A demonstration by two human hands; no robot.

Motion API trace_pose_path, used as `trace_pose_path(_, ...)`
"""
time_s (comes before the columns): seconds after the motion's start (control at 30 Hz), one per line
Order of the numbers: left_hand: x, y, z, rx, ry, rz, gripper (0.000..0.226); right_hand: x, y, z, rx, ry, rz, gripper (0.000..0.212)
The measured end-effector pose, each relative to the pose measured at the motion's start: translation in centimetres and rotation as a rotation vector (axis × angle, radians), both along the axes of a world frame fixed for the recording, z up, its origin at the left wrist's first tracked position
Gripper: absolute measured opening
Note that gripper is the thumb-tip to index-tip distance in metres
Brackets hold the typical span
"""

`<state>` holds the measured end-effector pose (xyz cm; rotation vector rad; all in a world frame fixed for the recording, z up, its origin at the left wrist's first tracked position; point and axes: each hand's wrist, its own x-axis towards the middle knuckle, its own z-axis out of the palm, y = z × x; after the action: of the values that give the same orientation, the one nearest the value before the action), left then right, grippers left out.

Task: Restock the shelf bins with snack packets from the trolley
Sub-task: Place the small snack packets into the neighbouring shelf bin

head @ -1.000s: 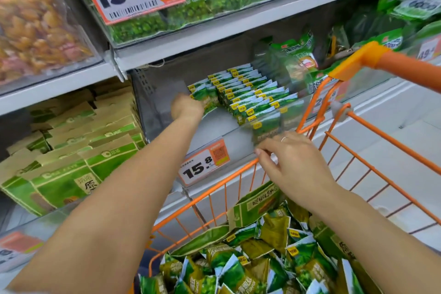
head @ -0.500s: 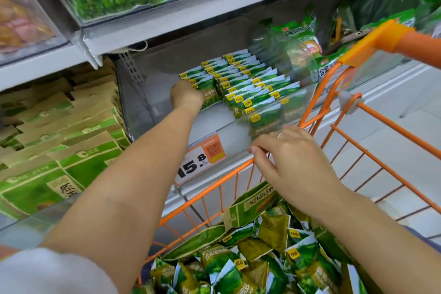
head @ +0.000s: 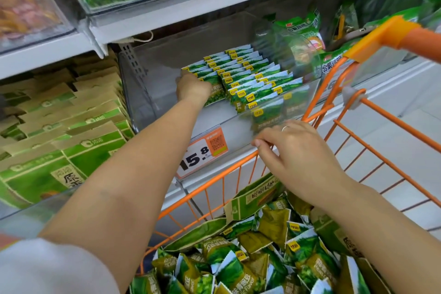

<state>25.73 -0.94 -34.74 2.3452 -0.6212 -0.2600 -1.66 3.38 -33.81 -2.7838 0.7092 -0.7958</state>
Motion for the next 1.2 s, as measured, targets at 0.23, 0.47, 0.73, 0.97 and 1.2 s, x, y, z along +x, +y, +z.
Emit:
trace_pose_path(0.23, -5.9, 5.0, 7.0, -0.408, -0.105, -0.241, 0.027, -0.7, 1.6, 2.7, 0.251, -0.087, 0.174, 0.028)
trace_pose_path(0.47, -15.0, 19.6, 4.0, -0.350, -0.134, -0.826, 0.016, -0.3, 4.7, 0.1, 0.452, 0.755, 0.421, 0.032)
trace_pose_path(0.73, -14.0, 21.3, 2.6, -0.526, -0.226, -0.704, 0.017, 0.2, 6.9, -2.7, 0.644, 0.831, 0.542, 0.015)
trace_pose_path(0.97, -12.9, 20.9, 4.0, -0.657, 0.461, -0.571, 0.020, -0.7, 2.3, 3.9, 0.978, 0.197, 0.393, 0.016)
trace_pose_path(1.2, -13.0, 20.8, 3.3, -0.506, 0.382, -0.609, 0.026, -0.9, 2.6, 4.4, 0.993, -0.133, 0.310, 0.009)
